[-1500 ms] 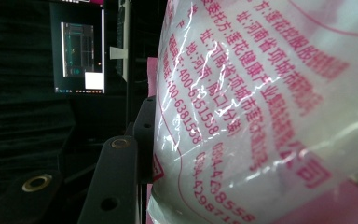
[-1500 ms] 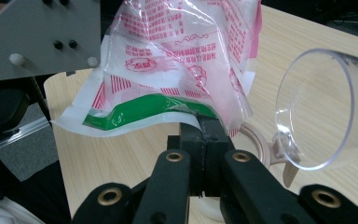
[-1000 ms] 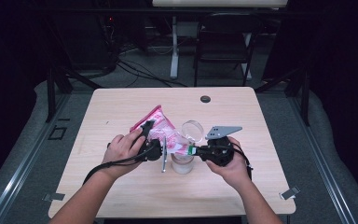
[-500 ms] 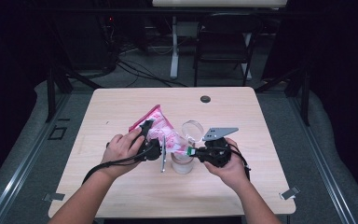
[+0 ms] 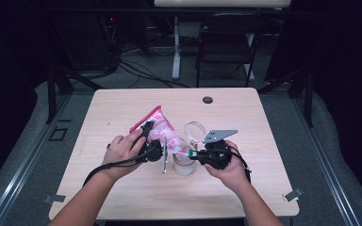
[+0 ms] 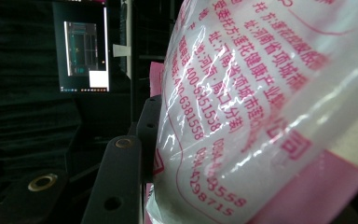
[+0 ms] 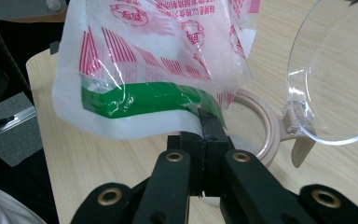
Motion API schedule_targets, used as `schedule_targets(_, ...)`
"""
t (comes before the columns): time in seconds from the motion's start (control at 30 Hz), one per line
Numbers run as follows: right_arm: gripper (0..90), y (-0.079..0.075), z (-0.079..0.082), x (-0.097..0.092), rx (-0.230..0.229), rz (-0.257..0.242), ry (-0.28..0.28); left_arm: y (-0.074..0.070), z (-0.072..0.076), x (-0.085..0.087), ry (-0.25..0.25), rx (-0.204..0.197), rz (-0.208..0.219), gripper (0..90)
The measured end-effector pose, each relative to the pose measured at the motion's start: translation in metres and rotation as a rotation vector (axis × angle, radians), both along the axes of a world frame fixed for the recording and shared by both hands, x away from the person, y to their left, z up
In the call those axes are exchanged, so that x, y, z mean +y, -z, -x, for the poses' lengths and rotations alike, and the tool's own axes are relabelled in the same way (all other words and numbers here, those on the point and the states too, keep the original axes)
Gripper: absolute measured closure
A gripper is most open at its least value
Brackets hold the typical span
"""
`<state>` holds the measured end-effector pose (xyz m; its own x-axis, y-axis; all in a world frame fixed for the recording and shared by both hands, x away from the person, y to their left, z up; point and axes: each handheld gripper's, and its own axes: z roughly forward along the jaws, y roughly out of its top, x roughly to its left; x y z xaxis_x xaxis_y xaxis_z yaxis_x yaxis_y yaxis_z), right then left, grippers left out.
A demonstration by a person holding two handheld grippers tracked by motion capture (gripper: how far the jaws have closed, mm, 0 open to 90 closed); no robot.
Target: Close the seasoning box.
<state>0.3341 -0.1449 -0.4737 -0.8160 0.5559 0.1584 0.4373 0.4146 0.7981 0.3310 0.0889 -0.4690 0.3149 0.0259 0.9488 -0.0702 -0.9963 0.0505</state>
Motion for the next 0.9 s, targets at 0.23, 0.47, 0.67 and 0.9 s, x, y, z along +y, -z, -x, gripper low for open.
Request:
schedule_targets(0.23, 90.0, 0.0048, -0.001, 0.0022, 0.011, 0.0, 0.004, 0.0017, -0.0006, 0.0008, -0.004, 0.001, -0.001, 64.1)
schedule_targets(0.47, 90.0, 0.0071, -0.0011, 0.0039, 0.018, 0.008, -0.001, -0.0011, 0.0005, 0.0008, -0.001, -0.016, -0.002, 64.2)
schedule_targets(0.67, 90.0, 0.0074, -0.0014, 0.0036, 0.018, 0.008, -0.002, -0.0026, 0.0025, 0.0001, -0.003, -0.027, -0.006, 64.4)
schedule_targets(0.9, 90.0, 0.0088, -0.0019, 0.0042, 0.019, 0.016, -0.003, -0.0027, 0.0028, -0.0011, 0.005, -0.038, -0.006, 64.4)
